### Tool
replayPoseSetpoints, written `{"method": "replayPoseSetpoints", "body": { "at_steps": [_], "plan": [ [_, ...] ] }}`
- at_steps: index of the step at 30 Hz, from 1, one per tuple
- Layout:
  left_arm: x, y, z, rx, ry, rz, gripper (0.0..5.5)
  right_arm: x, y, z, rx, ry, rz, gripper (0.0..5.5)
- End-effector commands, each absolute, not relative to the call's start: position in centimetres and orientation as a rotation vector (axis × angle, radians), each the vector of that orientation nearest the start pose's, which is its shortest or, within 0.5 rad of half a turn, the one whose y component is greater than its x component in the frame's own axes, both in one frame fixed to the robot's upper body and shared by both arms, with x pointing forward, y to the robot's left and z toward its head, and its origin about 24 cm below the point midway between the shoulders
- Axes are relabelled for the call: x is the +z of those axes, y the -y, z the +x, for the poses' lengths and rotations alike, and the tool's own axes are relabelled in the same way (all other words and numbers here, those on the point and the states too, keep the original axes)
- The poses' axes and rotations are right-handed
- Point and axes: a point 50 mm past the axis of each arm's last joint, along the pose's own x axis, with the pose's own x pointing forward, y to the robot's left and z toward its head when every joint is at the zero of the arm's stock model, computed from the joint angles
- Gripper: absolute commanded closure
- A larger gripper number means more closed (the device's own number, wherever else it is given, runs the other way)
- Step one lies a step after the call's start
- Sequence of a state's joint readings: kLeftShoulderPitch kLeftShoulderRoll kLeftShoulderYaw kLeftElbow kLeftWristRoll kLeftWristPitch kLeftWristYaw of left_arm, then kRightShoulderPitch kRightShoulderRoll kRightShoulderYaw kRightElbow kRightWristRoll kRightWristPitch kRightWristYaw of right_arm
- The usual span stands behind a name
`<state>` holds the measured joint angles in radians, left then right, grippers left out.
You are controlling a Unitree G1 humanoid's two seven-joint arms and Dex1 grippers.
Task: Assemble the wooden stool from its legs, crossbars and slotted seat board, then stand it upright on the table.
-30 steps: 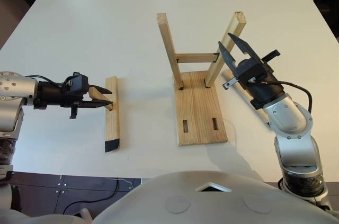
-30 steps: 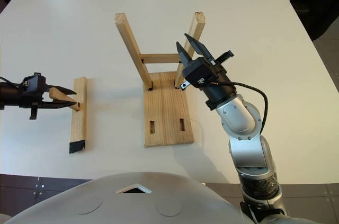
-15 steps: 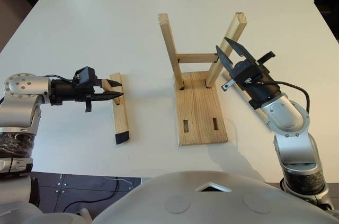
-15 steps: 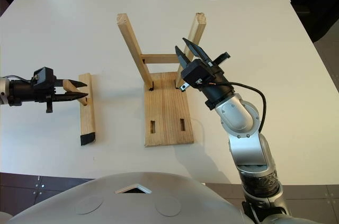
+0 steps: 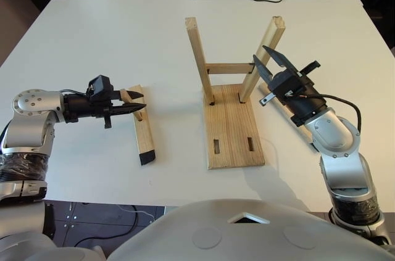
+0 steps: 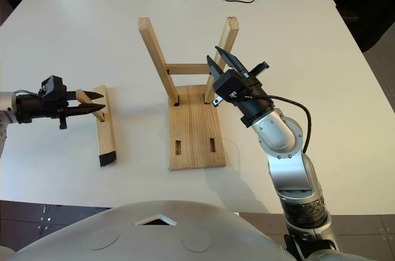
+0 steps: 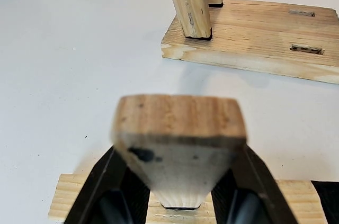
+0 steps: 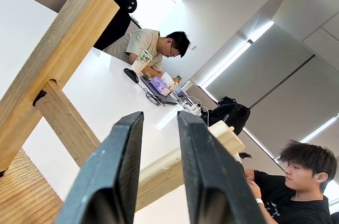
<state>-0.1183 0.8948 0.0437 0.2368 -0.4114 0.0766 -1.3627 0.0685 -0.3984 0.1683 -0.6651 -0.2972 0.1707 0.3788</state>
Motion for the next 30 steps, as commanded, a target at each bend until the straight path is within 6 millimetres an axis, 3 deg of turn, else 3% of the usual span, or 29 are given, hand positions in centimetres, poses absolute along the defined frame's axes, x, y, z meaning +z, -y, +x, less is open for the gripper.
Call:
{"method": "replayPoseSetpoints", "body": {
  "at_steps": [1,11,12,20,24,30],
  "plan": [
    [5.3,-28.8,21.7,-1.112,-0.592,0.193,4.21,14.4,13.4,20.8,0.515,0.304,-0.716,4.36],
    [3.9,-29.0,21.4,-1.060,-0.653,0.234,4.21,14.3,13.5,20.8,0.523,0.295,-0.726,4.36],
    [3.9,-29.0,21.5,-1.043,-0.646,0.241,3.84,14.2,13.5,20.8,0.523,0.294,-0.726,4.36],
    [4.6,-28.6,23.0,-0.981,-0.562,0.176,2.68,14.1,13.6,21.2,0.526,0.295,-0.737,4.36],
    [6.4,-28.7,23.4,-0.982,-0.486,0.126,2.39,14.3,13.6,21.4,0.526,0.303,-0.742,4.36],
    [11.7,-28.6,24.9,-0.978,-0.286,0.063,2.39,14.3,13.7,21.4,0.524,0.310,-0.753,4.36]
  ]
}}
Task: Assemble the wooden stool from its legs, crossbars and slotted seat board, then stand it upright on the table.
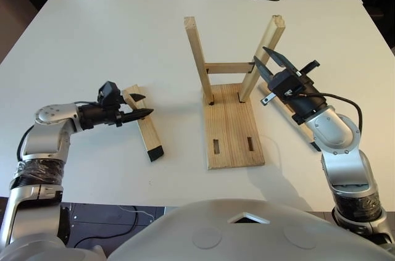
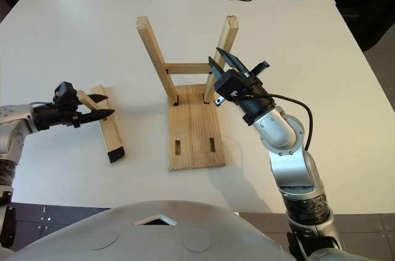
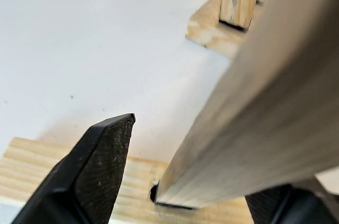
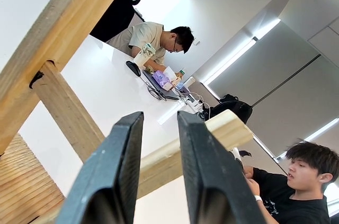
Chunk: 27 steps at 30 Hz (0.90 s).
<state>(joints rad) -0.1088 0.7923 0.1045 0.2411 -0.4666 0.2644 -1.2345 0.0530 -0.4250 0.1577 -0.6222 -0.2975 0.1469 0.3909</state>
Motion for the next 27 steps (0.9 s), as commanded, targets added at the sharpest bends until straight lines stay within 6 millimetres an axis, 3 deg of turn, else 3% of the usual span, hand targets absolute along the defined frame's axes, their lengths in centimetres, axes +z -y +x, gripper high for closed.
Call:
{"method": "replayPoseSetpoints", "body": {
  "at_steps": [1,5,9,14,27],
  "plan": [
    [12.6,-28.4,25.0,-0.991,-0.254,0.067,2.39,14.4,13.7,21.4,0.523,0.313,-0.754,4.36],
    [16.5,-27.3,25.2,-1.039,-0.127,0.060,2.39,14.5,13.7,21.5,0.516,0.322,-0.744,4.36],
    [18.6,-26.4,25.7,-1.041,-0.049,0.031,2.39,14.5,13.6,21.5,0.516,0.323,-0.744,4.36],
    [19.6,-25.5,25.8,-1.048,-0.020,0.012,2.39,14.5,13.6,21.6,0.517,0.327,-0.744,4.36],
    [20.3,-26.0,25.2,-1.002,0.007,-0.012,2.39,14.6,13.8,21.3,0.539,0.321,-0.754,4.36]
  ]
}}
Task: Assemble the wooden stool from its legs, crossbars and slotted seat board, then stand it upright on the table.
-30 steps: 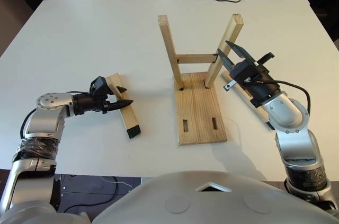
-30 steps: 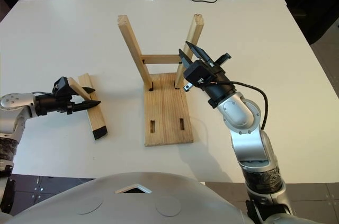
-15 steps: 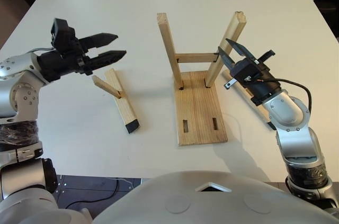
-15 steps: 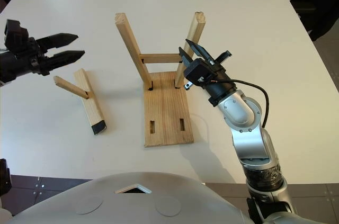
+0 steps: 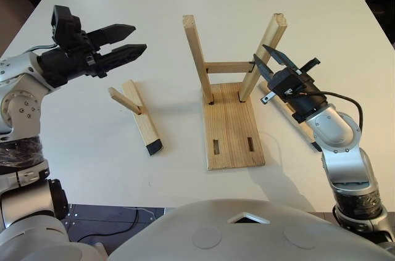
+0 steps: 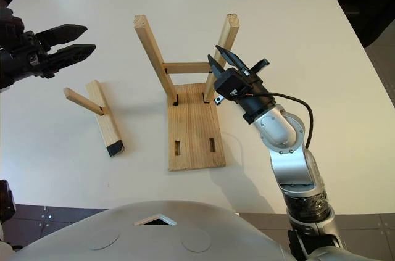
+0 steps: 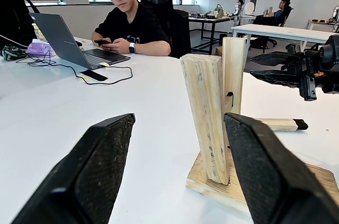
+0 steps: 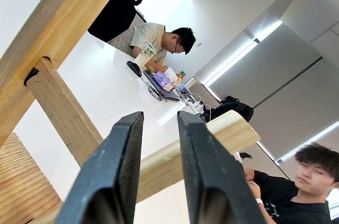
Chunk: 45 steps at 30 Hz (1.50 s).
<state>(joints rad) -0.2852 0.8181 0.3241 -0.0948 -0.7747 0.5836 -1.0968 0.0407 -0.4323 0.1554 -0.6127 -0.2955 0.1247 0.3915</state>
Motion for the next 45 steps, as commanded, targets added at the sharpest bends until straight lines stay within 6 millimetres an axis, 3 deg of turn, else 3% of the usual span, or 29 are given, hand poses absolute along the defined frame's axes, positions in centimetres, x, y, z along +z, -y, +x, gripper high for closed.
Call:
{"method": "replayPoseSetpoints", "body": {
  "at_steps": [1,4,6,11,13,16,23,27,29,33,40,45],
  "plan": [
    [20.4,-26.1,25.1,-1.000,0.011,-0.015,2.39,14.6,13.9,21.3,0.539,0.320,-0.755,4.36],
    [19.9,-26.1,24.7,-0.994,-0.003,-0.027,2.39,14.7,13.9,21.2,0.546,0.317,-0.755,4.36],
    [18.3,-26.3,24.3,-0.982,-0.054,-0.034,2.39,14.6,13.9,21.2,0.556,0.310,-0.755,4.36],
    [9.3,-27.2,22.5,-0.893,-0.311,-0.121,2.39,14.2,14.1,21.2,0.575,0.286,-0.752,4.36],
    [7.1,-26.6,22.3,-0.880,-0.342,-0.150,2.39,14.1,14.1,21.3,0.589,0.281,-0.753,4.36],
    [9.1,-25.4,23.3,-0.910,-0.228,-0.195,2.39,14.2,14.1,21.4,0.600,0.281,-0.757,4.36],
    [17.4,-26.3,24.9,-0.934,0.009,-0.132,2.39,14.1,14.0,21.3,0.583,0.284,-0.754,4.36],
    [20.5,-23.7,24.1,-1.083,0.049,0.010,2.39,14.2,13.9,21.3,0.561,0.292,-0.747,4.36],
    [20.1,-22.1,22.9,-1.178,-0.012,0.096,2.39,14.2,13.9,21.3,0.553,0.296,-0.745,4.36],
    [16.8,-20.8,20.3,-1.276,-0.211,0.227,2.39,14.3,13.9,21.2,0.535,0.302,-0.742,4.36],
    [10.2,-23.2,17.7,-1.295,-0.512,0.467,2.39,14.0,13.7,21.1,0.524,0.299,-0.738,4.36],
    [8.5,-25.1,17.8,-1.270,-0.578,0.534,2.39,13.9,13.6,21.2,0.517,0.300,-0.737,4.36]
  ]
}}
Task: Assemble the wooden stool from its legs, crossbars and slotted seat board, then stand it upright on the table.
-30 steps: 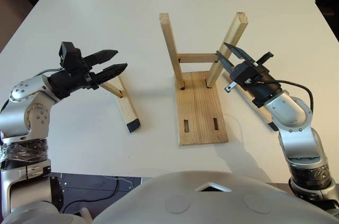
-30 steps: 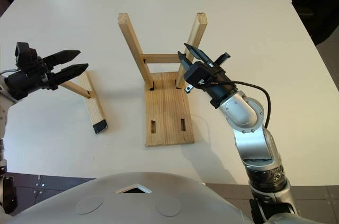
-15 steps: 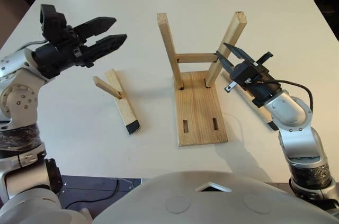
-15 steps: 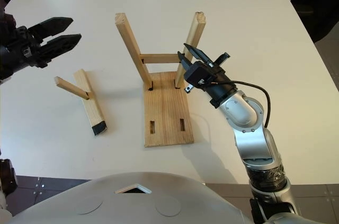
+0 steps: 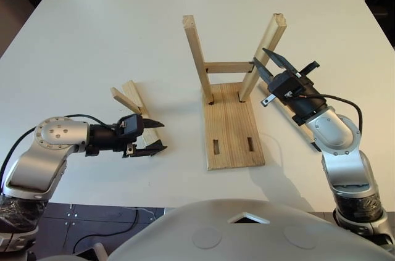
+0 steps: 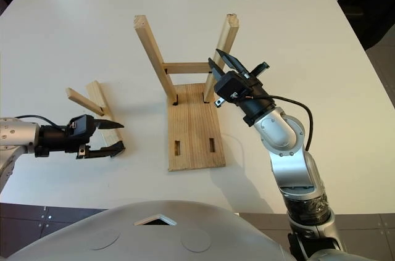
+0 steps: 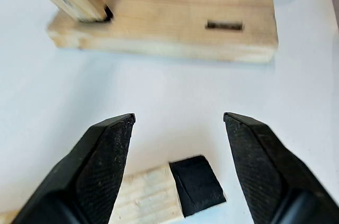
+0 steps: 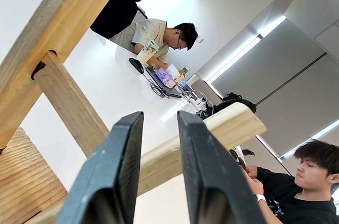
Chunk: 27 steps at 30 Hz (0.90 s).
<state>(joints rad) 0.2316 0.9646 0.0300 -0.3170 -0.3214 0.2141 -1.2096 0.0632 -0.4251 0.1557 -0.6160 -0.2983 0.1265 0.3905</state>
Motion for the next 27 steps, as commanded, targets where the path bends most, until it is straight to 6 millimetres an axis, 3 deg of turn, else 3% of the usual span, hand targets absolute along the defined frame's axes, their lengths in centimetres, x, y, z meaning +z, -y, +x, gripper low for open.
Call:
{"method": "replayPoseSetpoints", "body": {
  "at_steps": [1,7,11,14,18,20,23,27],
  "plan": [
    [8.5,-25.6,17.9,-1.267,-0.591,0.552,2.39,13.9,13.6,21.3,0.516,0.301,-0.738,4.36],
    [9.1,-29.4,18.1,-1.268,-0.683,0.664,2.39,13.9,13.7,21.2,0.499,0.304,-0.741,4.36],
    [10.3,-30.6,19.3,-1.231,-0.679,0.699,2.39,13.8,13.6,21.1,0.490,0.301,-0.740,4.36],
    [11.0,-29.7,19.8,-1.244,-0.619,0.580,2.39,13.7,13.6,21.0,0.482,0.300,-0.738,4.36],
    [12.1,-25.9,19.7,-1.338,-0.494,0.400,2.39,13.5,13.5,21.1,0.476,0.295,-0.738,4.36],
    [10.8,-24.8,19.2,-1.373,-0.544,0.451,2.39,13.4,13.4,21.1,0.475,0.296,-0.738,4.36],
    [7.9,-24.8,18.0,-1.393,-0.654,0.584,2.39,13.5,13.1,21.3,0.480,0.301,-0.737,4.36],
    [6.7,-25.4,17.7,-1.390,-0.709,0.635,2.39,13.3,13.1,21.3,0.476,0.295,-0.734,4.36]
  ]
}}
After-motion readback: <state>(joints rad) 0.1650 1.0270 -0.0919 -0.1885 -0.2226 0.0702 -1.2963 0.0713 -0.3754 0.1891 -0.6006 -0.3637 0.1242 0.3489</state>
